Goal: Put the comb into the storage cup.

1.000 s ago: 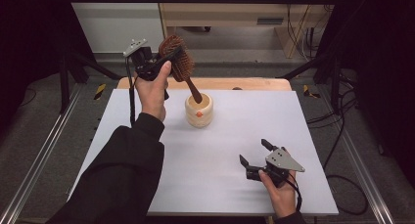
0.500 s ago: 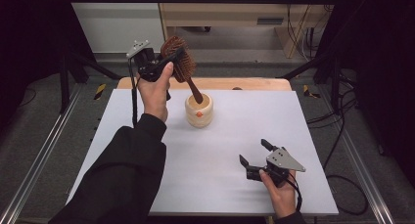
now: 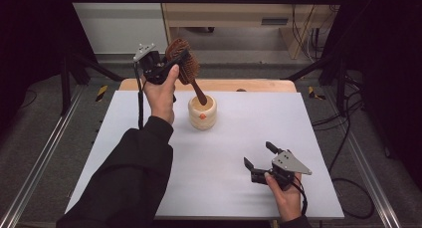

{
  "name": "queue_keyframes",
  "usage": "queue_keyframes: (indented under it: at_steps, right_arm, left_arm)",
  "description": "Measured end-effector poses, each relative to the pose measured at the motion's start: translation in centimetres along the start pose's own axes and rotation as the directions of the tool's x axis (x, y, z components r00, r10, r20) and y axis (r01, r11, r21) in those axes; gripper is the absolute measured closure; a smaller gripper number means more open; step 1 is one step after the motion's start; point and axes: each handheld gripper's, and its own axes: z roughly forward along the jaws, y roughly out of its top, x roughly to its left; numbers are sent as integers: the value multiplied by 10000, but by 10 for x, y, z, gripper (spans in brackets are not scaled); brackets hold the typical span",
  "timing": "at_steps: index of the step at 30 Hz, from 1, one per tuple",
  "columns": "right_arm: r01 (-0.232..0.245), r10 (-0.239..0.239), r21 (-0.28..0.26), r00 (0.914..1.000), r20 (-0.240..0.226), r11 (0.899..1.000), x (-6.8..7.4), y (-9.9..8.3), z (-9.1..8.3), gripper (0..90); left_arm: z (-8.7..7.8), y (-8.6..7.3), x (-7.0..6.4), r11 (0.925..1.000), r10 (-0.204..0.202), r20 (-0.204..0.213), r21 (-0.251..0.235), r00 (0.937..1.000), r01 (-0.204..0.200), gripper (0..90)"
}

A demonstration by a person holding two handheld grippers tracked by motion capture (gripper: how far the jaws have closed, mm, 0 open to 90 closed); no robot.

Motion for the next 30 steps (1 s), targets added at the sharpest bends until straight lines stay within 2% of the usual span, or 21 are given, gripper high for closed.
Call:
queue_keyframes:
  at_steps: [13,16,21,30]
  right_arm:
    - [19,-19,38,10000,-80,10000,1,-1,1,70]
    - [7,-7,38,10000,-73,10000,1,-1,1,70]
    - [-1,1,23,10000,-42,10000,0,-1,0,70]
    - [-64,64,16,10000,-41,10000,0,-1,0,70]
  left_arm:
    - [0,-3,6,10000,-12,-166,-49,9999,11,509]
    - [0,-6,4,9998,-29,-279,-197,9996,24,509]
    - [1,-7,0,9999,-21,-266,-169,9996,16,509]
    - [1,-8,2,10000,25,-296,-96,9996,-28,509]
